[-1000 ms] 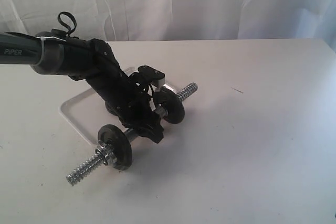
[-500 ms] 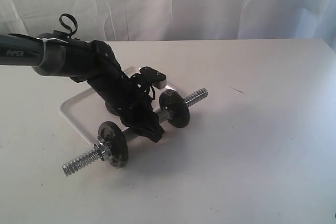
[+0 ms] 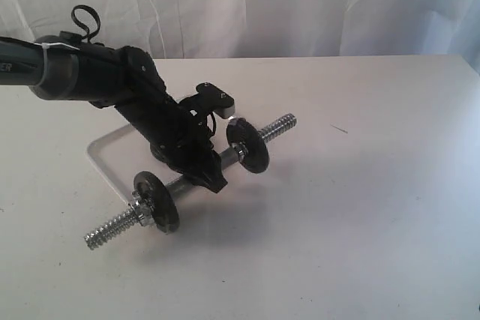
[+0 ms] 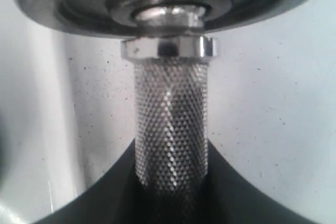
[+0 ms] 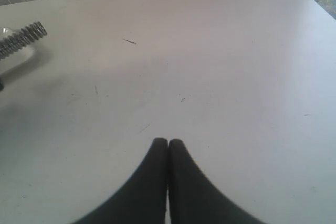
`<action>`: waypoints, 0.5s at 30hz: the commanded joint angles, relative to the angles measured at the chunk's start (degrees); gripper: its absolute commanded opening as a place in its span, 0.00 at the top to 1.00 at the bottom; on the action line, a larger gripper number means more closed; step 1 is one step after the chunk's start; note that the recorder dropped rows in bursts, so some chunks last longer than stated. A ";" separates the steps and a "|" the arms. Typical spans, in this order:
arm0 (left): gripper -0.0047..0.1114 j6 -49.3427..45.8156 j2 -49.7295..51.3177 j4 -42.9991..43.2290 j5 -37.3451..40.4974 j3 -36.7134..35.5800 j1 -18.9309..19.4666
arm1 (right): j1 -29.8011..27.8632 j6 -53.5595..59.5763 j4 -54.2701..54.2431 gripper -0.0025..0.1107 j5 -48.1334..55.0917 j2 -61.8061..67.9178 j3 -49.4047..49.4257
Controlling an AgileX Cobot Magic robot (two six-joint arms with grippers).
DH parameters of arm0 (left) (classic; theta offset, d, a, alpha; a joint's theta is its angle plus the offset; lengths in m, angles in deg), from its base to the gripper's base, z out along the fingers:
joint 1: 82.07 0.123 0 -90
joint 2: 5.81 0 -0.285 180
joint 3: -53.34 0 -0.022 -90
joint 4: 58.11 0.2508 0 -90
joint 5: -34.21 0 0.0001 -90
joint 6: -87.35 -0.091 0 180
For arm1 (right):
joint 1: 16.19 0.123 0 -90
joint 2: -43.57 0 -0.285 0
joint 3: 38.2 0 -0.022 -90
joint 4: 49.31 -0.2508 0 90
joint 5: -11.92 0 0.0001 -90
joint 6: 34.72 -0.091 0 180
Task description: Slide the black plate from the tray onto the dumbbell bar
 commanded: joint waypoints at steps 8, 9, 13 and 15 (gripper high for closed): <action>0.96 -0.69 -9.90 -4.96 -1.76 0.28 0.03 | -0.13 -0.07 0.27 0.98 -0.63 -0.26 0.25; 0.96 -0.69 -10.64 -4.96 -1.76 -0.51 0.03 | -0.13 -0.07 0.27 0.98 -0.63 -0.26 0.25; 0.96 -1.64 -13.25 -4.96 -2.90 -4.31 0.03 | -0.13 -0.07 0.27 0.98 -0.63 -0.26 0.25; 0.96 -1.95 -14.46 -4.96 -3.62 -6.57 0.03 | -0.13 -0.07 0.27 0.98 -0.63 -0.26 0.25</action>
